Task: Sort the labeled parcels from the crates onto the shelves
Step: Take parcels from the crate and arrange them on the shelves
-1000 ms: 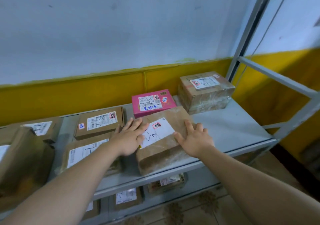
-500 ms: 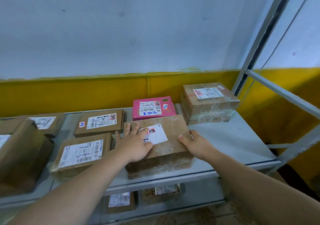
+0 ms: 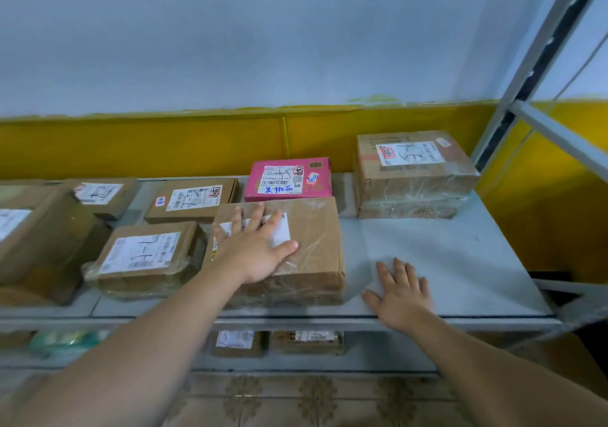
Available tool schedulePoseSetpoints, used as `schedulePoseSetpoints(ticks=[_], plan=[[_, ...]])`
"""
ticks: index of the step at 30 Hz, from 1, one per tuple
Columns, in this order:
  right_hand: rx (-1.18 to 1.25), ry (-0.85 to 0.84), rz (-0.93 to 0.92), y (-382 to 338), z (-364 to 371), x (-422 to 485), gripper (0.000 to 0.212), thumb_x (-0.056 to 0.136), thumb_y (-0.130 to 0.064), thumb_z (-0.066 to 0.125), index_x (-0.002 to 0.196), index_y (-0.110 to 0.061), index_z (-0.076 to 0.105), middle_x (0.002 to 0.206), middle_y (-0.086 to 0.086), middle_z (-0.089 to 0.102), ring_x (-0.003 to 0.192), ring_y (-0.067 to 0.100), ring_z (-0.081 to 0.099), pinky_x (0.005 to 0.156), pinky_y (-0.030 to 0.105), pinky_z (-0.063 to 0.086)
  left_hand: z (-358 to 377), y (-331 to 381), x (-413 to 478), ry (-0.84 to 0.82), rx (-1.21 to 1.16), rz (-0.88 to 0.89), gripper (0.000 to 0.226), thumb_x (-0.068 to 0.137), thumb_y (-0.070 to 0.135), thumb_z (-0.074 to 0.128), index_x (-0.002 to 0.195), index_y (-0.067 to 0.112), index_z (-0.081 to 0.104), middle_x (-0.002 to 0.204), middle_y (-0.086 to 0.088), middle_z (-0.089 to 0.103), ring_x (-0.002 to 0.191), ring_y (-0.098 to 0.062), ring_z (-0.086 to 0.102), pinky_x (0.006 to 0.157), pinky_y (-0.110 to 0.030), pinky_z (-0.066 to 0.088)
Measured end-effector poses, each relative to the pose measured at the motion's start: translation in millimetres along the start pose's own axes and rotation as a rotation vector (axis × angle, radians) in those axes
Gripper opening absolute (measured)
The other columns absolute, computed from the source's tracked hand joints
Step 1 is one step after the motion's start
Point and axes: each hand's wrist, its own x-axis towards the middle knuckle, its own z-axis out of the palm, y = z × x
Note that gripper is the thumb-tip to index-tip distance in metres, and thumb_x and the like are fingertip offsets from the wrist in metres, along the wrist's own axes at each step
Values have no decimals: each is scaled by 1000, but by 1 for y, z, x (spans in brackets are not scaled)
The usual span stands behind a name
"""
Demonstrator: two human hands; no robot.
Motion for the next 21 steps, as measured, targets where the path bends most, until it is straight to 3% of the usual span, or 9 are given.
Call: schedulePoseSetpoints(ticks=[6,21], plan=[[-71,38,-35,8,14,8,77,94,-70,8,156,-31,-15,162,6,-24,149,29,-22,121,51,-9,1,5,8,-5,26,-15,76,85,78,21,149,48,-7,160,10,-18,147,-30,-18,112,-67,-4],[-64,25,-63,9,12,8,81,92,-74,8,156,-31,-15,162,7,-25,149,30,-23,120,53,-9,-1,8,-1,-29,8,3,74,87,75,27,149,49,-4,159,13,-19,147,-25,-21,114,-65,-3]])
